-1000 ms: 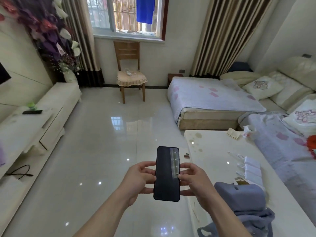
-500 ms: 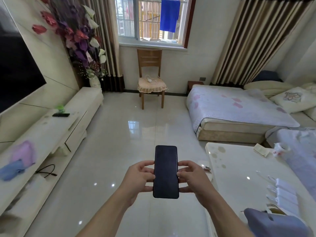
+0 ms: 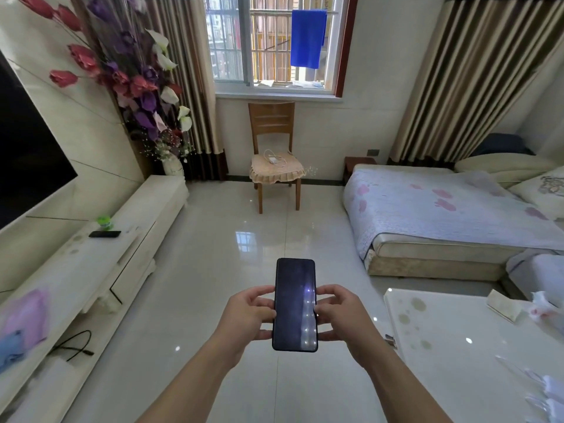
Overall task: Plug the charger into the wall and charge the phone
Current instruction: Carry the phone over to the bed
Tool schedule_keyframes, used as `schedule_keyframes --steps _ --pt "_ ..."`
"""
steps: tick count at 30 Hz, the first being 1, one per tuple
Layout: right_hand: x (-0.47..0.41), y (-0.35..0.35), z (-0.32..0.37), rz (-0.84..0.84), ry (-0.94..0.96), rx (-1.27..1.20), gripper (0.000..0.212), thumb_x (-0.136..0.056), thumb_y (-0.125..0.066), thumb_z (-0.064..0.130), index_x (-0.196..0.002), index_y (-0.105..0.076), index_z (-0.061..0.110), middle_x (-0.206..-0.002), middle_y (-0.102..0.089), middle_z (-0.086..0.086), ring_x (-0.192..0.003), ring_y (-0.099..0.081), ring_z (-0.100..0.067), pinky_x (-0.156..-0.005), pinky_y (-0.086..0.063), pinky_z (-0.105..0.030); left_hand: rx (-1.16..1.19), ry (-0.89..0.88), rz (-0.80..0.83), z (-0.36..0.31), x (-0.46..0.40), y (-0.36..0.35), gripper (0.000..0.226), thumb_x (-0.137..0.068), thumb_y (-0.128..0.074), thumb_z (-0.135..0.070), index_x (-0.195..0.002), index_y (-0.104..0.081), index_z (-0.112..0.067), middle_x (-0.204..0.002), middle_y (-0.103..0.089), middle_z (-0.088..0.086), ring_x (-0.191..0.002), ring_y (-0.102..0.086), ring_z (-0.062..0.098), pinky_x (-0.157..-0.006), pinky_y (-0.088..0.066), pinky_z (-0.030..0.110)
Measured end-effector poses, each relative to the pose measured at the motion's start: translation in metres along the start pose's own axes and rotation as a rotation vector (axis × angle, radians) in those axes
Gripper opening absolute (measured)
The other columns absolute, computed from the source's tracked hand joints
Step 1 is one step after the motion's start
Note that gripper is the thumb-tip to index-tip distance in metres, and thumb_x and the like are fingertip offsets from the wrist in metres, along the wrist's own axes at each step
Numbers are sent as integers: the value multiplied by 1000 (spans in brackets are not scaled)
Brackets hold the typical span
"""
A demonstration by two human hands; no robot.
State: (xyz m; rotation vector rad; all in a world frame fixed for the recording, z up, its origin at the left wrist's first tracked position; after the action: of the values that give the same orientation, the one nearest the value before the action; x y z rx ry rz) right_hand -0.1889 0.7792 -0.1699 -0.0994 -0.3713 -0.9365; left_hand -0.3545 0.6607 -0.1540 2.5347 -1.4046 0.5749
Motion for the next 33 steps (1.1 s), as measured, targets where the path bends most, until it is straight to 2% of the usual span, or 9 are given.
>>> schedule_keyframes --steps 8,13,21,28,33 --pt "-102 23 58 12 8 27 31 -78 -58 4 -104 -66 18 -79 -77 -2 -70 -75 -20 -54 -58 -32 43 -10 -22 -58 -96 -13 50 -84 -53 16 -122 -65 -14 -109 -73 23 -94 -75 34 -73 -64 49" --pt "-159 20 84 4 8 36 30 -79 -55 4 -103 -66 19 -76 -77 0 -67 -75 -18 -54 -58 -32 65 1 -28 -86 -155 -6 48 -84 -53 17 -118 -67 -15 -108 -72 25 -91 -75 34 -63 -62 40" --pt "-262 -2 120 -64 -13 32 28 -82 -54 0 -102 -65 17 -70 -76 2 -62 -74 -15 -51 -57 -30 9 2 27 -130 -268 23 48 -85 -52 17 -118 -68 -14 -102 -76 20 -87 -77 32 -67 -64 44" --pt "-352 -28 163 -150 -18 6 29 -84 -54 0 -103 -64 20 -89 -74 -9 -64 -75 -14 -51 -57 -29 -67 -10 74 -185 -367 53 49 -86 -53 15 -120 -67 -17 -101 -77 13 -86 -77 27 -65 -64 41" --pt "-402 -37 190 -180 -12 7 28 -87 -55 0 -104 -63 21 -92 -72 -10 -66 -74 -15 -54 -59 -31 -97 -7 89 -218 -422 63 46 -87 -55 15 -115 -68 -19 -94 -79 9 -78 -78 22 -59 -63 37"
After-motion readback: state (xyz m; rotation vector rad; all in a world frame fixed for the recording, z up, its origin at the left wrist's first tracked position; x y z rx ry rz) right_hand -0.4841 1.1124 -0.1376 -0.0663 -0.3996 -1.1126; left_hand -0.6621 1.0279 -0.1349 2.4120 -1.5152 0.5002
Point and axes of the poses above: each hand's wrist, its own x-axis away from the middle knuckle, its own y-axis out of the back of the hand, z = x × y, the point moved 1 cm from there along -x, towards the middle knuckle
